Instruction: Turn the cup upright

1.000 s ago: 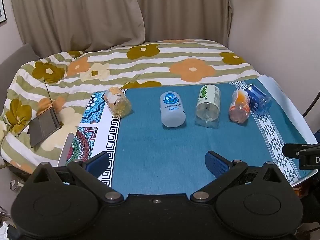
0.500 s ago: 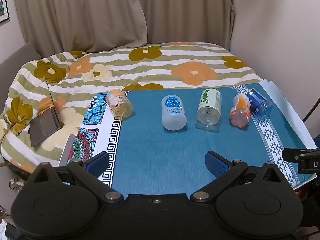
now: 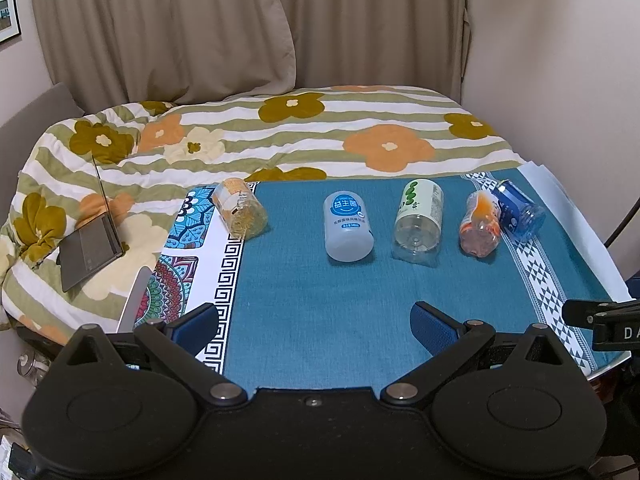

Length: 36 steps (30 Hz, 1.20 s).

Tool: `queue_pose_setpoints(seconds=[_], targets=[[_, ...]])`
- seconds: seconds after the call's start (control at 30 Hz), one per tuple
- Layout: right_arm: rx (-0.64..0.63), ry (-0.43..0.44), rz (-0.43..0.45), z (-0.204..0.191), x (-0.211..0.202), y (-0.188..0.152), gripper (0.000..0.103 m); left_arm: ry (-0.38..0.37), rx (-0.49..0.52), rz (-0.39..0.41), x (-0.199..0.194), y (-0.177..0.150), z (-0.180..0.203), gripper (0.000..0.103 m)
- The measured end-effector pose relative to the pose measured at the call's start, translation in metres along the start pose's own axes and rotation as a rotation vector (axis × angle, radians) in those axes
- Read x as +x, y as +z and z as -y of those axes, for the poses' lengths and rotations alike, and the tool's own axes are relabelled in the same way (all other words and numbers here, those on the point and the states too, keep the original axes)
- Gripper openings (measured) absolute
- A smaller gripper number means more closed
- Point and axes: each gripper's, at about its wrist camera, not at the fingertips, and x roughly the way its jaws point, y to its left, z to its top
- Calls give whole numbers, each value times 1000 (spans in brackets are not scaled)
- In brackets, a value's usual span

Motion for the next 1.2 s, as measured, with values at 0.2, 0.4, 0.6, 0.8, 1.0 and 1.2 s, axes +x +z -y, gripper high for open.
queue_pose_setpoints(seconds=[0.2,0.4,0.6,0.8,1.0,1.2], targets=[[0,-1,1,0,0,0,103,-5,-1,-1,-1,0,0,103],[-2,-1,2,0,-1,-1,103,-6,0,-2,0,1,1,103],[0,-2,1,-1,-2,-1,103,-3,-5,-2,-1,1,2,103],[-3,-2,1,-1,-1,-1,103,-2,-8,-1,-1,1,1,103],[-2,-3,1,-1,-2,-1,103,0,-13,-3,-1,1,1,103],[-3,-4,1,-1,-1,-1,103,4,-12,-2,-2,1,1,103]])
